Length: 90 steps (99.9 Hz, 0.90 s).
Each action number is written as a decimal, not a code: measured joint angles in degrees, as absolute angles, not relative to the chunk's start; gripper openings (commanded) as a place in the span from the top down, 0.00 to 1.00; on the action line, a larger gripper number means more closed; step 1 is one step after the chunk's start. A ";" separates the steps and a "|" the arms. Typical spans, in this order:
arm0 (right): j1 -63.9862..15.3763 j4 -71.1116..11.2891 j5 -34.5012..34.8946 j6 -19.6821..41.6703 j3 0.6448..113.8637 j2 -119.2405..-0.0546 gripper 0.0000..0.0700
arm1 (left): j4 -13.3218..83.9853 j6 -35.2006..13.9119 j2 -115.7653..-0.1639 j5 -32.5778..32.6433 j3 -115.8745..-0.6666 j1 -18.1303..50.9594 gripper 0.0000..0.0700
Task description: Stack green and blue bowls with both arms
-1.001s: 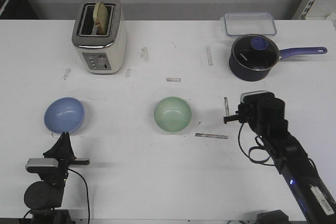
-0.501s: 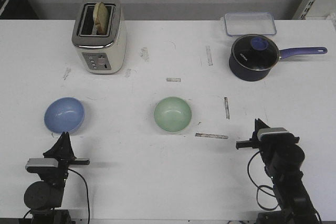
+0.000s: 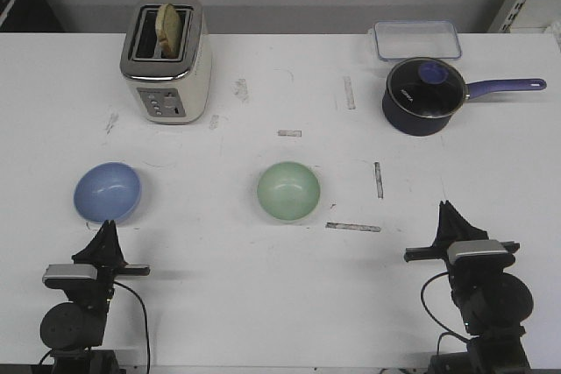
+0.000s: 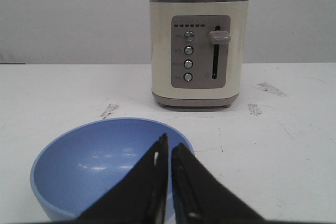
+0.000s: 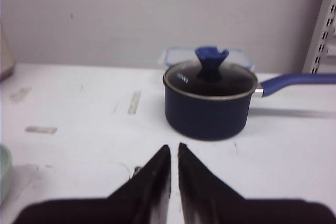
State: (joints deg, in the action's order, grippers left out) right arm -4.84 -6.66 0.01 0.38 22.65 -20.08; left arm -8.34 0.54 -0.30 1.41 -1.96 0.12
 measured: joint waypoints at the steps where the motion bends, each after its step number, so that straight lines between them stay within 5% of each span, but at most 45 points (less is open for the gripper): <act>1: -4.84 -6.66 -0.01 0.38 22.65 -19.88 0.98 | -8.34 0.54 -0.30 1.39 -1.96 0.12 1.00; 90: -4.84 -6.61 -0.01 0.40 22.65 -16.23 0.98 | -8.88 -1.63 -1.50 1.41 -3.62 0.12 1.00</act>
State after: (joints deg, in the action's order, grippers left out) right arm -4.84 -6.61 -0.01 0.40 22.65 -16.23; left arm -8.88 -1.63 -1.50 1.41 -3.62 0.12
